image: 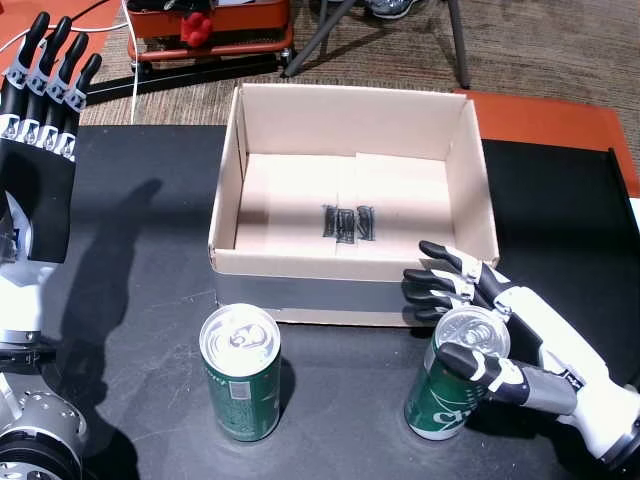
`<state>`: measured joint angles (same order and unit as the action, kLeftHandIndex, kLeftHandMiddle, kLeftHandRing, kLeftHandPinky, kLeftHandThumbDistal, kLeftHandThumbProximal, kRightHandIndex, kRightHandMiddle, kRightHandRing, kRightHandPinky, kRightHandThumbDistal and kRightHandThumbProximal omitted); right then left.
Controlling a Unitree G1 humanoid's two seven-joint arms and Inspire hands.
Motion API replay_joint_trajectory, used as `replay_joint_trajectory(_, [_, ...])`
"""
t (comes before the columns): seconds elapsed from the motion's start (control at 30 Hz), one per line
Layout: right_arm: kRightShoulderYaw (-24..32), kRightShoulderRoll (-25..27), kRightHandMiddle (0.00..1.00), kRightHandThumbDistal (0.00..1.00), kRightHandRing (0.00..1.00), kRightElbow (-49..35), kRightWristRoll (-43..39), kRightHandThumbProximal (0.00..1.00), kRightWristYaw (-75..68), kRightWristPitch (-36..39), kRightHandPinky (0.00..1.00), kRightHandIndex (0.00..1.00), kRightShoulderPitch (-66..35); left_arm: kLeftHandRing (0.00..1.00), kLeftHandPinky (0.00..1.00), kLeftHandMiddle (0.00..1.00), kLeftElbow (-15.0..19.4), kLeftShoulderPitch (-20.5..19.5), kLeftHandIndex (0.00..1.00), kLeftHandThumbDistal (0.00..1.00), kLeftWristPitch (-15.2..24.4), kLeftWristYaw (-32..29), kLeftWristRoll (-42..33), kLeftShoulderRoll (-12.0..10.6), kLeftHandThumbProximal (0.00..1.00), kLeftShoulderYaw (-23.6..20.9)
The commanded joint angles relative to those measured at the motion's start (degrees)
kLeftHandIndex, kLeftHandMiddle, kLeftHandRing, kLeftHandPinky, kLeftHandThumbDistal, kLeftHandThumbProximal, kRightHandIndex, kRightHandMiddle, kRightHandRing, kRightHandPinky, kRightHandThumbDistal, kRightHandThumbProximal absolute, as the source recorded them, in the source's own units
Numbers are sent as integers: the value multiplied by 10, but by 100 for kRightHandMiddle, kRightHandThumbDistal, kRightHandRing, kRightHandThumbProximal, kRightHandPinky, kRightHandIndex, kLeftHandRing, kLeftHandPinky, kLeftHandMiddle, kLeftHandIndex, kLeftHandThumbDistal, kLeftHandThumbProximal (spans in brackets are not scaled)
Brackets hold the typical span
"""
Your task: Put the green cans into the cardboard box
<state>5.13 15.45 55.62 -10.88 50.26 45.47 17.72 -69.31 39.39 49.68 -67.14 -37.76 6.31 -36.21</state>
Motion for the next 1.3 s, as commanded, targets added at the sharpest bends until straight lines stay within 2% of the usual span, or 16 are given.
replay_joint_trajectory(0.0, [-1,-1,87,100,91,7,1,60,1,-5,100,87,2,100,100,100,-3,-11,100,74,-5,-2,5,5,100,-2])
replay_joint_trajectory(0.1, [-2,-2,87,100,91,11,0,58,6,-7,100,87,4,100,100,100,-4,-11,100,73,-3,-1,6,5,100,-2])
replay_joint_trajectory(0.27, [1,-6,87,100,92,12,-4,48,10,-11,100,88,2,100,100,100,-5,-11,100,76,-7,2,8,6,100,-1])
replay_joint_trajectory(0.53, [5,-10,87,100,94,20,-7,39,10,-8,100,87,3,100,100,100,-6,-11,100,76,1,15,13,6,100,1])
replay_joint_trajectory(0.8, [8,-16,85,100,91,29,-4,36,5,-8,100,85,6,100,100,100,-5,-10,100,73,-7,8,9,7,100,0])
replay_joint_trajectory(1.27, [1,-20,74,100,80,58,14,36,-25,-18,82,71,22,100,100,100,-3,-6,100,74,-14,3,4,6,100,-4])
